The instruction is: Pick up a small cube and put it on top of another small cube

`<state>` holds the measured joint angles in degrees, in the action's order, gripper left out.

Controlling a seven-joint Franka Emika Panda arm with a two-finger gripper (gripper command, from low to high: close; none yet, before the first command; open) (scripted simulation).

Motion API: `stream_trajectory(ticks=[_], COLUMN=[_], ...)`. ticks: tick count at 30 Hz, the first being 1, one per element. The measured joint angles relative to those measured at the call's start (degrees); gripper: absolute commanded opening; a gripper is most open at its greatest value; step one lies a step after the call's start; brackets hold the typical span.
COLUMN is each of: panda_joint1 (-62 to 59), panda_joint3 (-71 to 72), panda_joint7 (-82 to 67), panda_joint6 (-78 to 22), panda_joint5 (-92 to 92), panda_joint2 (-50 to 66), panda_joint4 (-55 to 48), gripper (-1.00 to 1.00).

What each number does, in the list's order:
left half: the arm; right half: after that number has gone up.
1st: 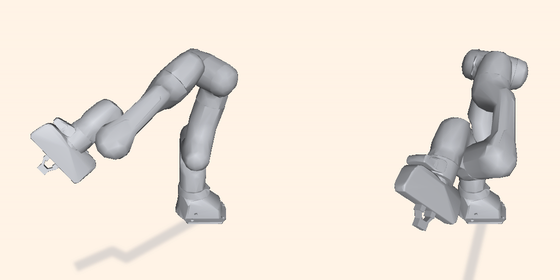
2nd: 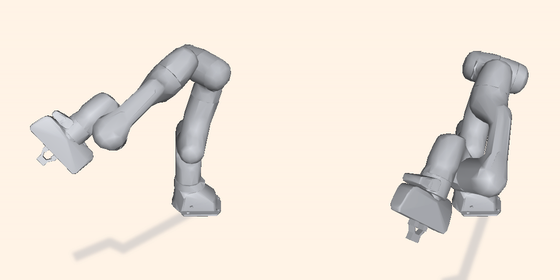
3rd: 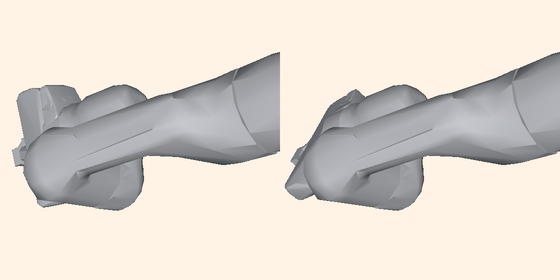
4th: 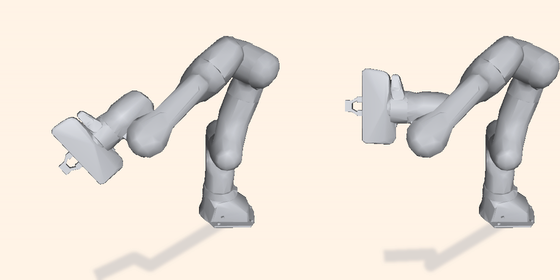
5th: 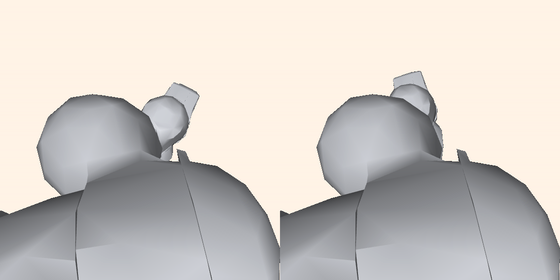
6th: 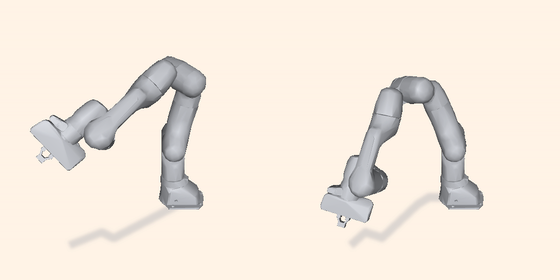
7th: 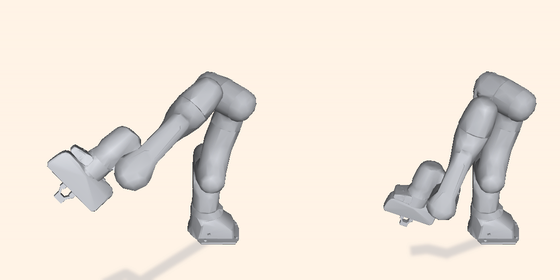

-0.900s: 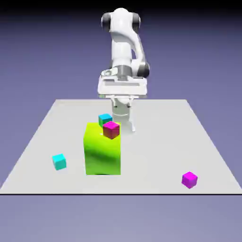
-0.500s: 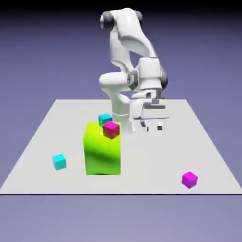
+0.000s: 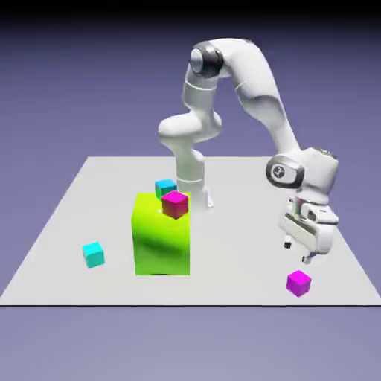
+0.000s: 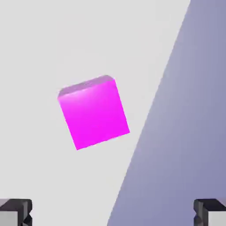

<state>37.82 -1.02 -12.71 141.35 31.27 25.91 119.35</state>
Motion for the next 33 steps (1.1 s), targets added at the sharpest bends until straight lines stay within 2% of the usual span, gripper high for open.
stream_trajectory(ticks=[3, 7, 8, 10, 14, 33], panda_joint1=[1.64, 1.49, 1.48, 1.48, 1.63, -28.41], panda_joint3=[-0.05, -2.39, -2.48, -2.48, -0.13, -4.99], panda_joint7=[-2.44, 0.12, 0.22, 0.2, -2.39, 37.57], panda_joint6=[-1.44, 4.94, 5.19, 5.16, -1.25, -35.51], panda_joint5=[1.38, 4.31, 4.42, 4.39, 1.43, -18.17], panda_joint2=[2.59, 10.88, 11.21, 11.2, 2.91, -36.54], panda_joint4=[-1.84, -3.99, -4.07, -4.07, -1.92, 13.59], gripper=[0.0, 0.0, -1.0, -1.0, -1.0, -1.0])
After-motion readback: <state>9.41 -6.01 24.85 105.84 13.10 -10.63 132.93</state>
